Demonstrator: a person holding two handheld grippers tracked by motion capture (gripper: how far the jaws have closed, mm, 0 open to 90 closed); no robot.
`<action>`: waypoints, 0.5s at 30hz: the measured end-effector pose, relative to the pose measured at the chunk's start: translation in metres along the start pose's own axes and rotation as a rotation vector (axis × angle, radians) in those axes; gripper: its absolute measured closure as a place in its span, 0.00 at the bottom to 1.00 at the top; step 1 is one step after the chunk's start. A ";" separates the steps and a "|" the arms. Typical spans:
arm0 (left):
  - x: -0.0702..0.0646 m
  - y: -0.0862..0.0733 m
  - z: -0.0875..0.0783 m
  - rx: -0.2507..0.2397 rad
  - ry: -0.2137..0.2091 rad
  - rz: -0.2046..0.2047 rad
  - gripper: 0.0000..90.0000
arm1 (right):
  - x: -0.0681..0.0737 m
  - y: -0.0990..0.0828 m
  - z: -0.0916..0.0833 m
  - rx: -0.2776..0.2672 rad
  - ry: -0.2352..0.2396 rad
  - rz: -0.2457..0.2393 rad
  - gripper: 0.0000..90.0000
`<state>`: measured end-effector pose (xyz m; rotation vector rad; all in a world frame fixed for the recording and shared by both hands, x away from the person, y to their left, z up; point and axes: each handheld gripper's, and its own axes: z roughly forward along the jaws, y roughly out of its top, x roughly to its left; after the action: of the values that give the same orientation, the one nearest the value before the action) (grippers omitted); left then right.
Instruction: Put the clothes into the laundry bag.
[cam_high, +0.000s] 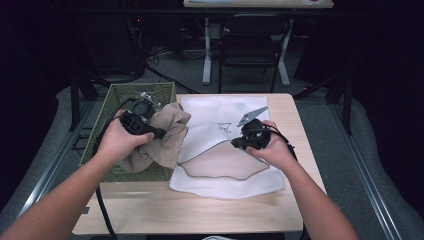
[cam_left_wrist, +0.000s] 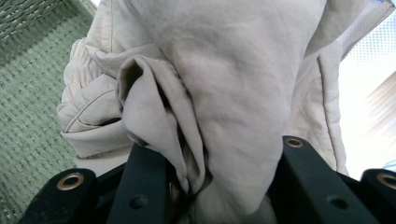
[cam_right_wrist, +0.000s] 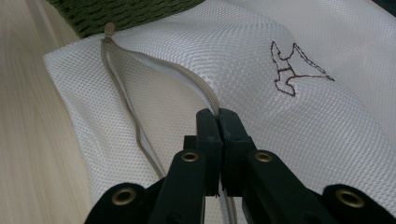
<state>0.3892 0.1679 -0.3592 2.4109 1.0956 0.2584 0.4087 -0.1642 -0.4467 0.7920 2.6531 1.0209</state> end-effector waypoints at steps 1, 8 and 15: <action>-0.003 -0.001 0.000 -0.004 0.000 -0.001 0.75 | -0.001 0.001 -0.001 -0.002 0.004 -0.003 0.98; -0.021 -0.007 0.001 0.004 0.000 0.003 0.75 | -0.001 0.006 -0.004 -0.006 0.009 -0.007 0.98; -0.040 -0.008 0.003 -0.014 -0.011 0.042 0.75 | -0.001 0.010 -0.009 0.000 0.000 -0.033 0.98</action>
<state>0.3584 0.1413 -0.3650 2.4219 1.0358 0.2653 0.4104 -0.1637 -0.4334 0.7463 2.6567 1.0124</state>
